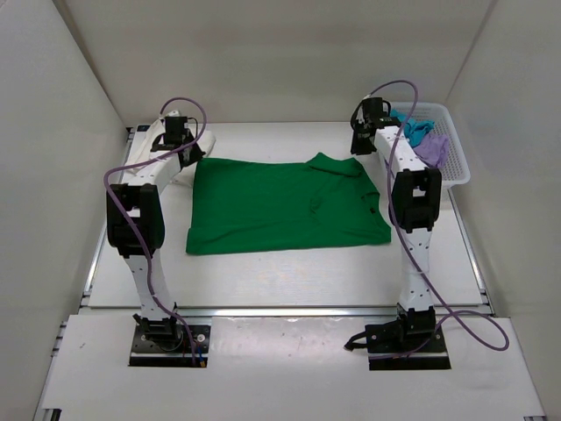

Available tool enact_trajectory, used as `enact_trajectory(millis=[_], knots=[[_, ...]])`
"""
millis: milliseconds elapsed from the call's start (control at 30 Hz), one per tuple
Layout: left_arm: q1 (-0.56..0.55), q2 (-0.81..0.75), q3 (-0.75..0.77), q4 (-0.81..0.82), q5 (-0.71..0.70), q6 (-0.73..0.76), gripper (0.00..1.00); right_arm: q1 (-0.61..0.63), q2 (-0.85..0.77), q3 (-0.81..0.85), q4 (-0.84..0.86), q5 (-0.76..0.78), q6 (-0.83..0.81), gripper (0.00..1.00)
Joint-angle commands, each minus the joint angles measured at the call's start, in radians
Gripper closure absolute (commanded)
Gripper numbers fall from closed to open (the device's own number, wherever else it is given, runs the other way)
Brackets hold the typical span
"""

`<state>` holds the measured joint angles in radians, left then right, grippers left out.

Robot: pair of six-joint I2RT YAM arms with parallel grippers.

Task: Fold and stack the t-shirts
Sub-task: Grap the side of the flattened tshirt furthest away from the robot with both arms

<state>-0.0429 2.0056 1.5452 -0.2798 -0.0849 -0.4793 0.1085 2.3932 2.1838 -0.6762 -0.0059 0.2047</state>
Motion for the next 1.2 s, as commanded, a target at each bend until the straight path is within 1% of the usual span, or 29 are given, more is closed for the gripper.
enact_trajectory(millis=[0, 100, 167, 200, 267, 300, 333, 367, 400, 500, 633, 700, 733, 767, 867, 900, 1000, 1067, 1167], knots=[[0.006, -0.021, 0.004, 0.014, 0.013, 0.001, 1.00, -0.007, 0.043, 0.100, -0.055, 0.006, -0.011, 0.85], [0.003, -0.018, 0.001, 0.021, 0.016, -0.004, 1.00, 0.009, 0.083, 0.152, -0.157, 0.087, 0.013, 0.85], [-0.001, -0.022, 0.003, 0.025, 0.017, -0.005, 1.00, 0.017, 0.061, 0.099, -0.154, 0.118, 0.021, 0.87], [0.000, -0.021, 0.000, 0.022, 0.016, -0.004, 1.00, 0.028, 0.046, 0.071, -0.116, 0.135, 0.024, 0.87], [0.000, -0.031, 0.001, 0.025, 0.025, -0.007, 1.00, 0.037, -0.061, -0.104, -0.028, 0.153, 0.022, 0.87], [0.000, -0.024, -0.005, 0.022, 0.024, -0.001, 1.00, 0.039, -0.095, -0.157, 0.048, 0.155, 0.031, 0.86], [-0.003, -0.033, -0.004, 0.018, 0.024, -0.007, 1.00, 0.028, -0.156, -0.264, 0.117, 0.138, 0.032, 0.86], [-0.003, -0.030, -0.007, 0.021, 0.025, -0.002, 1.00, 0.020, -0.219, -0.344, 0.165, 0.121, 0.038, 0.85], [0.000, -0.031, -0.005, 0.021, 0.027, -0.005, 1.00, 0.007, -0.230, -0.387, 0.171, 0.106, 0.042, 0.85], [-0.005, -0.024, 0.003, 0.021, 0.027, -0.005, 1.00, -0.004, -0.215, -0.397, 0.147, 0.081, 0.045, 0.84], [-0.009, -0.022, 0.001, 0.030, 0.022, -0.010, 1.00, 0.008, -0.226, -0.427, 0.170, 0.106, 0.056, 0.84], [-0.008, -0.019, 0.003, 0.027, 0.024, -0.010, 1.00, 0.007, -0.229, -0.409, 0.176, 0.086, 0.052, 0.83], [-0.012, -0.016, 0.006, 0.027, 0.024, -0.004, 1.00, 0.002, -0.220, -0.389, 0.179, 0.070, 0.053, 0.80], [-0.009, -0.015, 0.007, 0.018, 0.027, -0.004, 1.00, -0.006, -0.207, -0.359, 0.162, 0.066, 0.052, 0.79], [-0.009, -0.015, 0.007, 0.027, 0.020, -0.007, 1.00, -0.018, -0.178, -0.305, 0.110, 0.034, 0.061, 0.80], [-0.009, -0.015, 0.000, 0.030, 0.020, -0.004, 1.00, -0.018, -0.180, -0.311, 0.115, 0.017, 0.068, 0.79], [-0.011, -0.010, 0.010, 0.024, 0.022, -0.007, 1.00, -0.020, -0.221, -0.403, 0.159, -0.057, 0.111, 0.79], [-0.012, -0.007, 0.006, 0.022, 0.019, 0.001, 1.00, -0.013, -0.233, -0.452, 0.173, -0.033, 0.122, 0.80], [-0.014, -0.013, 0.009, 0.027, 0.016, -0.002, 1.00, -0.004, -0.238, -0.476, 0.178, 0.006, 0.125, 0.80]])
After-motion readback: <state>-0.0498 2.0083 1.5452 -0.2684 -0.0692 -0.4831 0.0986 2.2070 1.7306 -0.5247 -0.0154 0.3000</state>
